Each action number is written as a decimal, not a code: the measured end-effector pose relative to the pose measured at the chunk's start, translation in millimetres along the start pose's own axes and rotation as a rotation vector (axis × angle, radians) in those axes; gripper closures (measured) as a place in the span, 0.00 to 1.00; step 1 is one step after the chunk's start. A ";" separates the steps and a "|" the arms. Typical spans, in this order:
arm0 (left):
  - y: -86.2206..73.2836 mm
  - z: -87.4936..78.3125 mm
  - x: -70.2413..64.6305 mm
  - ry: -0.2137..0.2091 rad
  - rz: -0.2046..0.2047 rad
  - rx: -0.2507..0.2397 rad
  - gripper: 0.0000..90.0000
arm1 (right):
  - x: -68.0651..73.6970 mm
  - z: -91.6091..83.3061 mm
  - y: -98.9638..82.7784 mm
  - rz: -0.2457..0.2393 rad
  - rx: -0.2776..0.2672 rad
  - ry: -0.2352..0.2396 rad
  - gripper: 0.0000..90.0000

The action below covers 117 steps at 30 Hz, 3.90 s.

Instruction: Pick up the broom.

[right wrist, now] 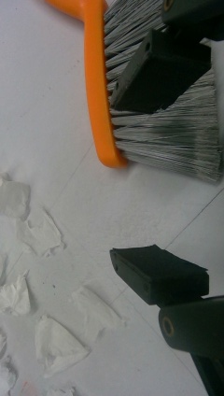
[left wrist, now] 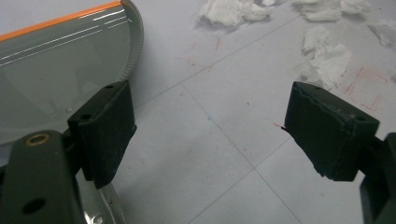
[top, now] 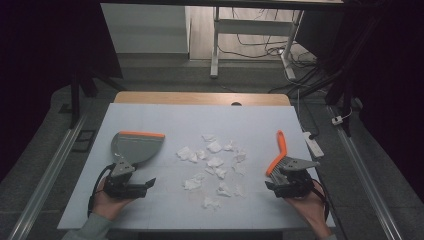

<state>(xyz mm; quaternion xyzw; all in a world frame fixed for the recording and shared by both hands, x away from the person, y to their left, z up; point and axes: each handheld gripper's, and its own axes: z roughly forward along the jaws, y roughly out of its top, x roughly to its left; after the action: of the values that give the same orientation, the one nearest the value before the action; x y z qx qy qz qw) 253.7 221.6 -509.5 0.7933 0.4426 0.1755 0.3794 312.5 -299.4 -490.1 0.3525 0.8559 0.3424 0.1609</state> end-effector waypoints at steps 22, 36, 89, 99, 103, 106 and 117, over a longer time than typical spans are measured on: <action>2.9 -0.6 -1.8 0.001 0.006 -0.009 0.19 | 4.7 -3.9 3.4 -0.009 -0.036 0.010 0.25; 4.0 0.8 -2.7 -0.002 0.014 -0.010 0.19 | 9.1 -7.6 4.8 0.010 -0.048 0.003 0.27; 4.9 5.6 -3.2 0.013 0.032 0.009 0.19 | -108.6 55.4 93.6 0.336 0.401 -0.216 0.32; 4.7 5.9 -4.2 0.017 0.040 0.012 0.19 | -114.4 70.4 87.3 0.377 0.505 -0.264 0.36; 4.5 6.9 -4.4 0.014 0.044 0.017 0.19 | -115.2 72.8 85.6 0.395 0.520 -0.268 0.38; 4.6 6.3 -4.9 0.012 0.043 0.012 0.19 | -115.0 74.5 84.5 0.397 0.529 -0.271 0.39; 4.6 6.3 -5.8 0.014 0.047 0.014 0.19 | -113.8 79.9 84.1 0.450 0.558 -0.239 0.60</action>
<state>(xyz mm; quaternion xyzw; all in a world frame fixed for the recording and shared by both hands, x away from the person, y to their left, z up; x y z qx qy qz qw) 257.0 212.4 -509.8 0.8049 0.4276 0.1868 0.3667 474.9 -299.3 -484.5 0.5995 0.7926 0.0792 0.0780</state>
